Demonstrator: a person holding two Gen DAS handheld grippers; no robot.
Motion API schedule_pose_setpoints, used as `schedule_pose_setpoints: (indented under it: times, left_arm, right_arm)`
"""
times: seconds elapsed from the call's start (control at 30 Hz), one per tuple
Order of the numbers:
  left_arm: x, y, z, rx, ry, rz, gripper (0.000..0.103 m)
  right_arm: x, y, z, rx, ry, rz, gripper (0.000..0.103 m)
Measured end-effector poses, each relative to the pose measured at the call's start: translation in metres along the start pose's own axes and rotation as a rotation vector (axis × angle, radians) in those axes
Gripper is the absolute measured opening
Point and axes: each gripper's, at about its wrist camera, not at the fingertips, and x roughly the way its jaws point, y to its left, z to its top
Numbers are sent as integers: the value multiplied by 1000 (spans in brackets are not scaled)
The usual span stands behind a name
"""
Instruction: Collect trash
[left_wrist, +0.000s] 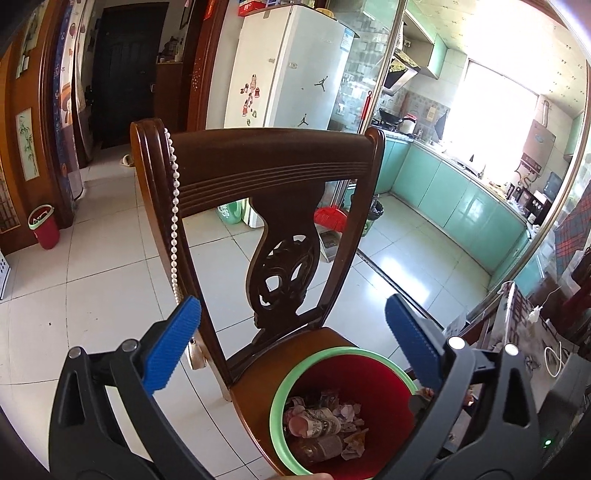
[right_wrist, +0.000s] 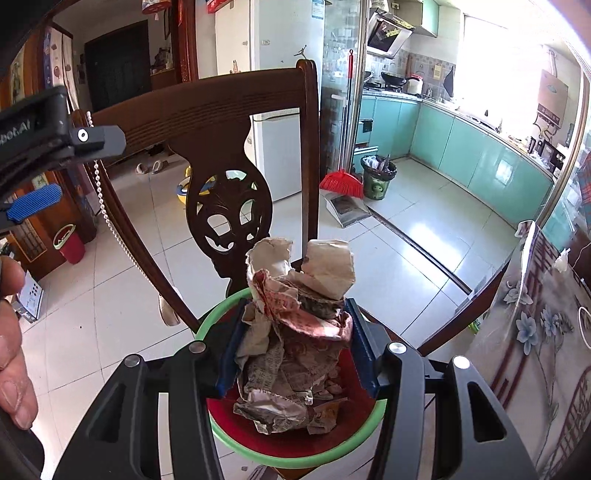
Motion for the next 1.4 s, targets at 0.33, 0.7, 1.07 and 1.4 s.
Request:
schedule_pose_setpoints:
  times: [0.33, 0.7, 1.07, 1.4]
  left_arm:
    - [1, 10, 0, -25, 5, -9, 98]
    - [0, 2, 1, -5, 8, -25, 98]
    - [-2, -3, 2, 12, 7, -29, 98]
    - [-9, -7, 1, 6, -6, -33, 98]
  right_arm:
    - [38, 5, -11, 1, 62, -9, 51]
    - [56, 4, -11, 1, 109, -19, 55]
    - [47, 3, -14, -4, 97, -31, 79]
    - [17, -1, -15, -5, 57, -47, 93]
